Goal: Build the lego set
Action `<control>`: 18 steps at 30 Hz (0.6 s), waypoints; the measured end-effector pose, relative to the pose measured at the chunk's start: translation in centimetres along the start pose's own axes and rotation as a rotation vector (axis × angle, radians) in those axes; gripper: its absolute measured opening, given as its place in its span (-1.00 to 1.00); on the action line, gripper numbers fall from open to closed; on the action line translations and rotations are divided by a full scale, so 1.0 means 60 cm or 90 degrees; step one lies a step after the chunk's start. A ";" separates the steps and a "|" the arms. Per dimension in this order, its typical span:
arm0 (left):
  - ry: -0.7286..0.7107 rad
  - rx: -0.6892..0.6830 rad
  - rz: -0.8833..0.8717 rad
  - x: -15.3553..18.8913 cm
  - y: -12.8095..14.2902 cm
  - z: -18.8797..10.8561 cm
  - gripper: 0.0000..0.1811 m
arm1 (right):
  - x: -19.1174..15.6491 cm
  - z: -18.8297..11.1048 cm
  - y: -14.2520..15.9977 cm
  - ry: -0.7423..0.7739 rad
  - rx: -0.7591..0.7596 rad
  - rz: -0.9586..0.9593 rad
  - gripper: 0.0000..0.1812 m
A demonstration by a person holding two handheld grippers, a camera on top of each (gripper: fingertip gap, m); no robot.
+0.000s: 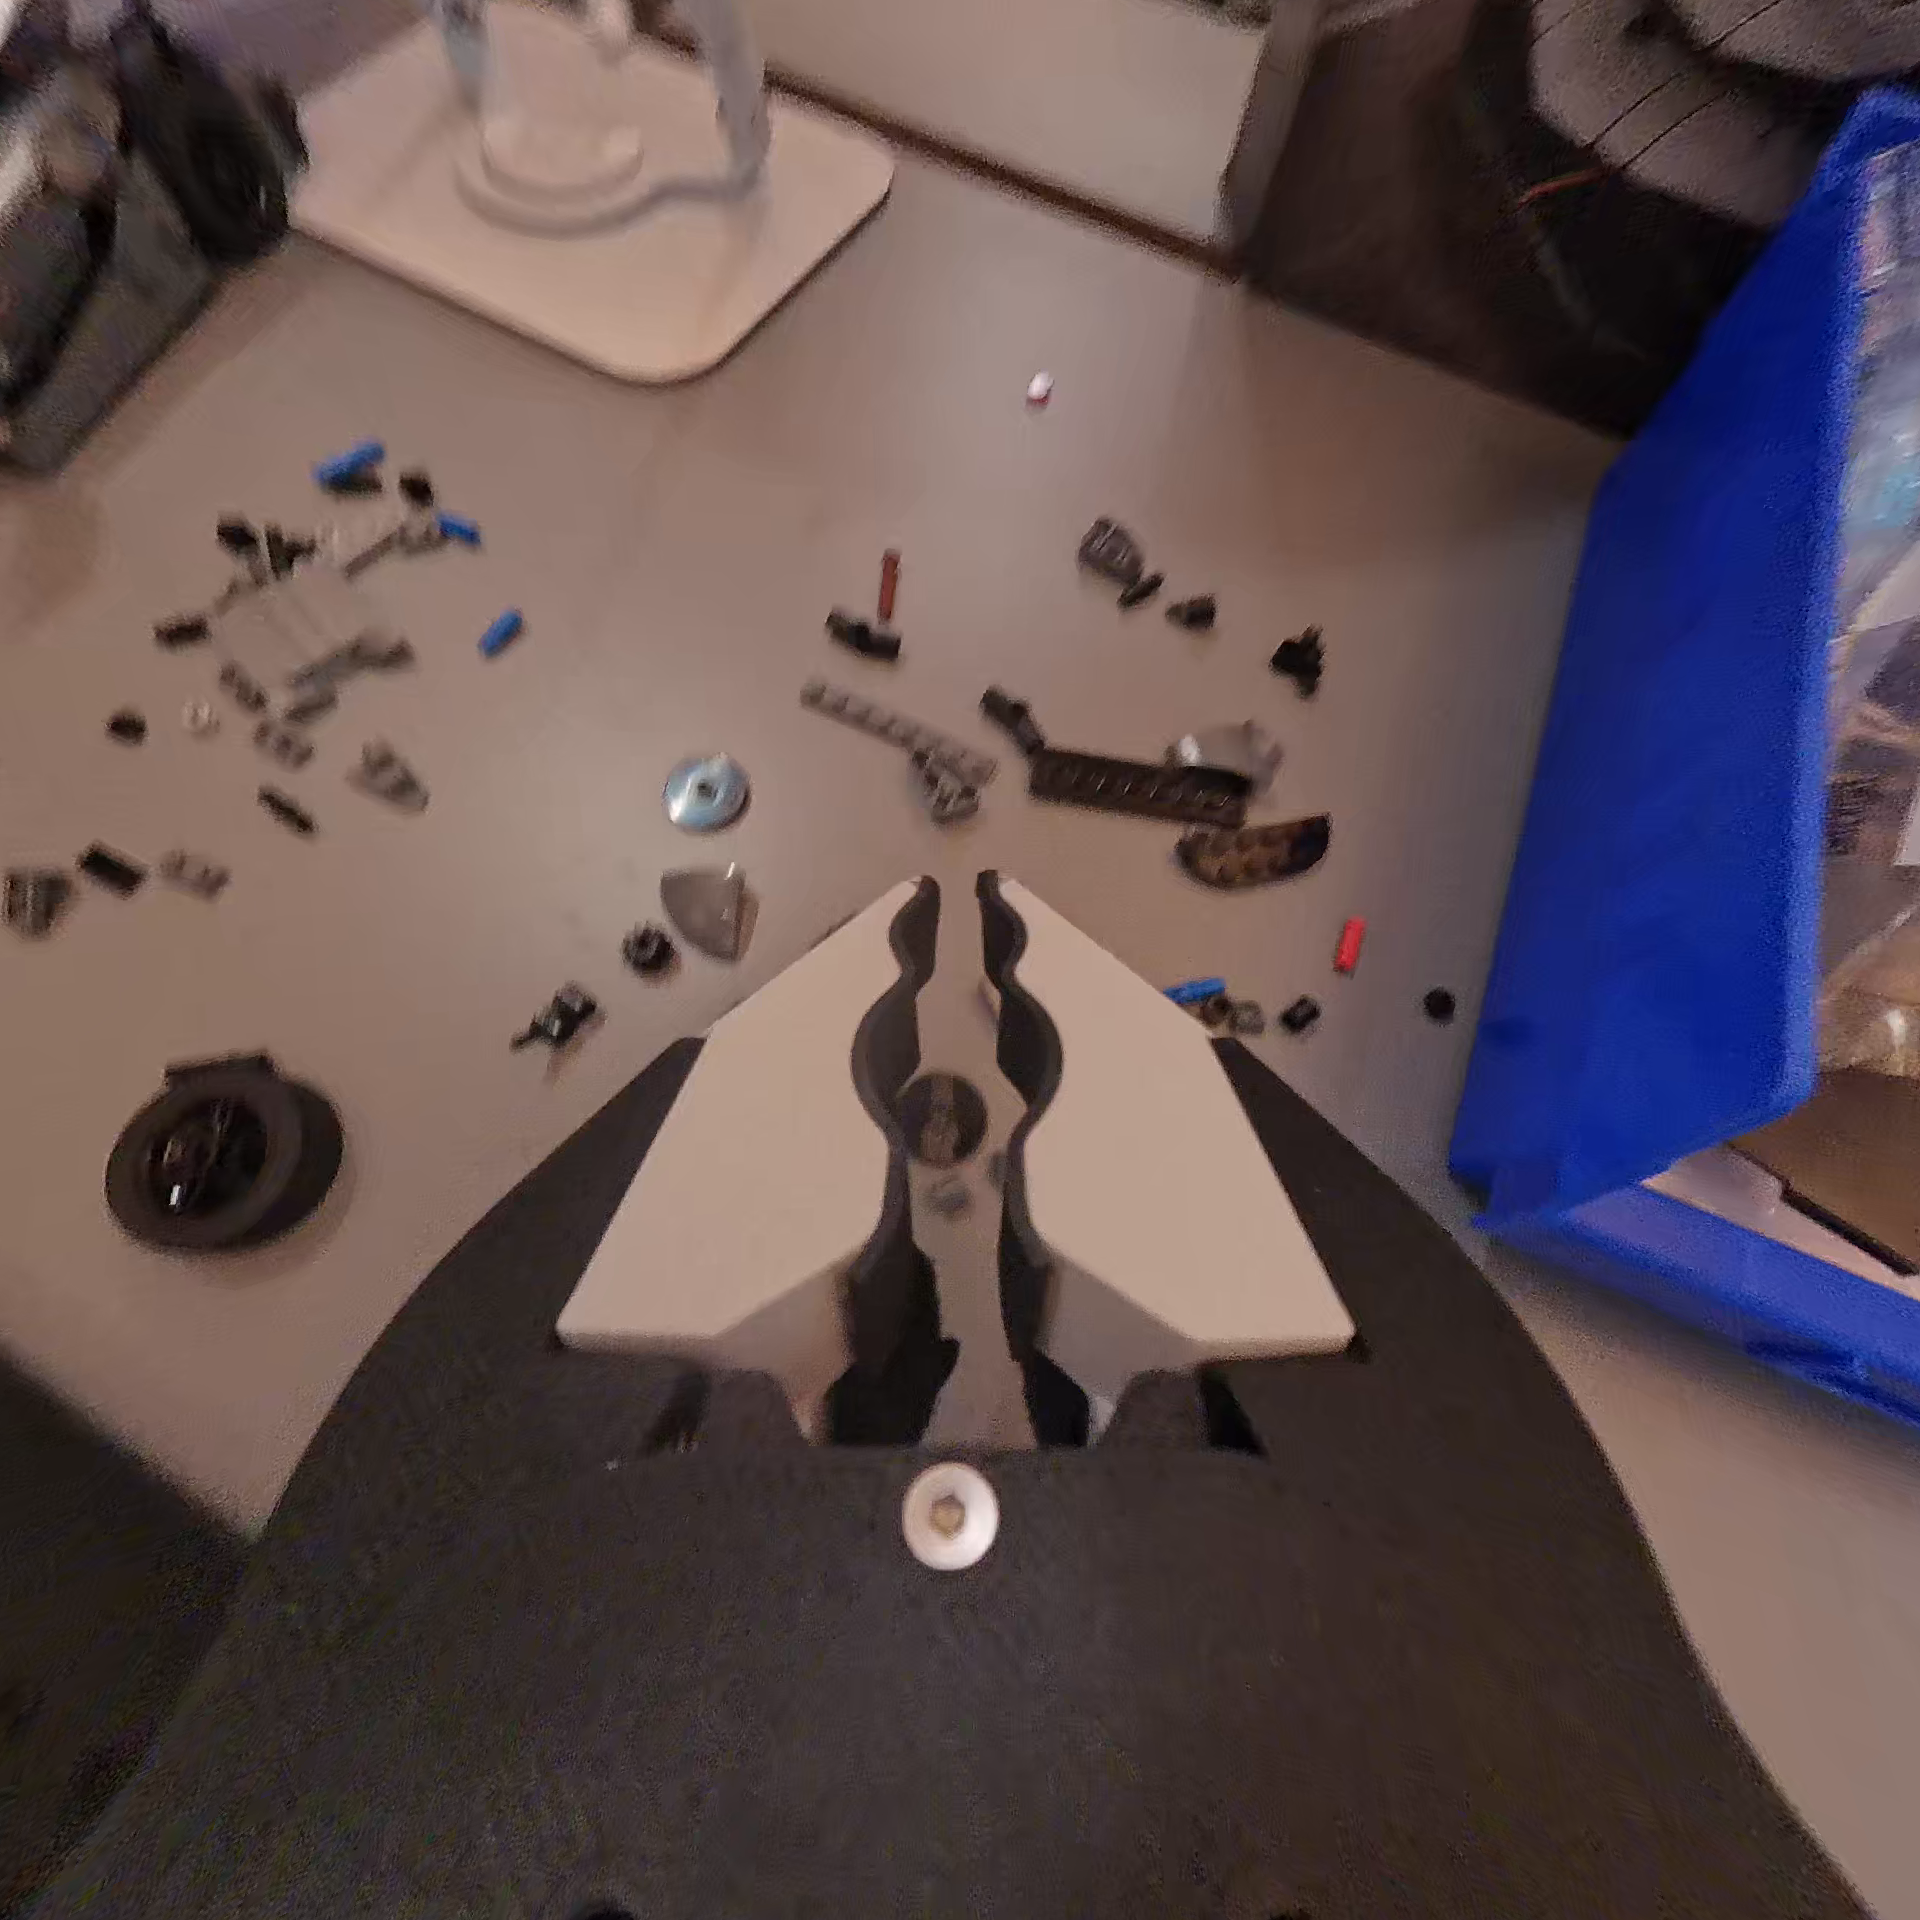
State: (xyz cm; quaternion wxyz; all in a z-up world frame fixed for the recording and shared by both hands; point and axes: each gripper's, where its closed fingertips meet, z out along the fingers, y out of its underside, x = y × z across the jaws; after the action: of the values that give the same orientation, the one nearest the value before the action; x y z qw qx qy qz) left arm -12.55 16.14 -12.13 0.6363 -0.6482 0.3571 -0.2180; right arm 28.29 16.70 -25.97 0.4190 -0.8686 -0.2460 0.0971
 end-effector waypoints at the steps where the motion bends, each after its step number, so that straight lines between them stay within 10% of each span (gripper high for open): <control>1: -0.002 -0.001 -0.005 -0.002 0.004 0.002 -0.85 | -0.008 0.003 0.022 -0.006 -0.053 -0.008 -0.96; 6: 0.025 -0.040 0.052 0.033 0.018 0.028 -0.85 | -0.046 0.017 0.109 -0.043 -0.227 -0.045 -0.91; 18: 0.037 -0.061 0.068 0.049 0.039 0.036 -0.86 | -0.040 0.006 0.124 -0.027 -0.246 -0.040 -0.83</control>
State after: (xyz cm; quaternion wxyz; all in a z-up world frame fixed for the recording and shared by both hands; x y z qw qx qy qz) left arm -9.47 15.53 -15.11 0.6045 -0.6513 0.4197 -0.1851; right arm 28.67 11.82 -32.06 0.2418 -0.9226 -0.2960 0.0527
